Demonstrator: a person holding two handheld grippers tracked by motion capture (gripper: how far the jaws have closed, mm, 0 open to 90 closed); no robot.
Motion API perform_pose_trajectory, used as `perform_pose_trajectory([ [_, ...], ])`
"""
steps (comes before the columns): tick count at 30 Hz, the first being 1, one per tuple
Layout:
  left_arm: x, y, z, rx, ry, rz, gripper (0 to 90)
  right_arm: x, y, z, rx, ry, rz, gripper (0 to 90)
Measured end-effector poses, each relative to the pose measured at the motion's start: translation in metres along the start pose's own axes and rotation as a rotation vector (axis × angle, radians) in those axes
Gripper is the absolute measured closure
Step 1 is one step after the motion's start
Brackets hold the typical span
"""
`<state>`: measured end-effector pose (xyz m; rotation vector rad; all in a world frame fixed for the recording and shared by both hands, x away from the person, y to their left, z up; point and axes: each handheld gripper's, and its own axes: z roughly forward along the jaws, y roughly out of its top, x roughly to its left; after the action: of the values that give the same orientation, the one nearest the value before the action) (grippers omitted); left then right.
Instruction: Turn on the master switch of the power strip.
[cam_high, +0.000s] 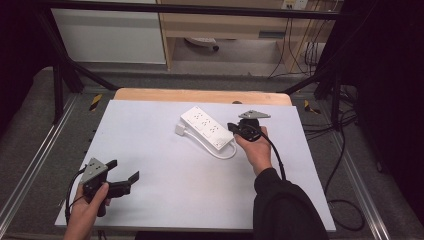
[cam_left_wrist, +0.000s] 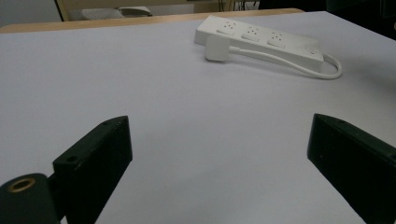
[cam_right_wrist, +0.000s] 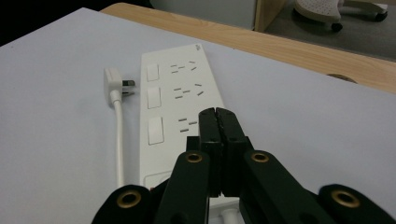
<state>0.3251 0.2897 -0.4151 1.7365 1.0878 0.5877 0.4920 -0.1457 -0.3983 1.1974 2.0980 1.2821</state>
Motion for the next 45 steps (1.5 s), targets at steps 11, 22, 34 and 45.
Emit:
perform_pose_trajectory([
  [11, 0.003, 0.000, -0.003, -0.004, 0.003, -0.006, 6.6, 0.011, -0.004, 0.011, 0.032, -0.002, -0.021, 90.0],
  [22, 0.002, 0.000, -0.002, -0.002, 0.004, -0.005, 6.6, 0.015, -0.010, 0.017, 0.077, -0.003, -0.023, 90.0],
  [34, 0.002, -0.001, -0.002, 0.000, 0.002, -0.004, 6.6, 0.021, -0.015, 0.023, 0.100, -0.001, -0.032, 90.0],
  [45, 0.002, -0.001, -0.002, 0.002, 0.001, -0.004, 6.6, 0.023, -0.018, 0.027, 0.115, 0.000, -0.039, 90.0],
])
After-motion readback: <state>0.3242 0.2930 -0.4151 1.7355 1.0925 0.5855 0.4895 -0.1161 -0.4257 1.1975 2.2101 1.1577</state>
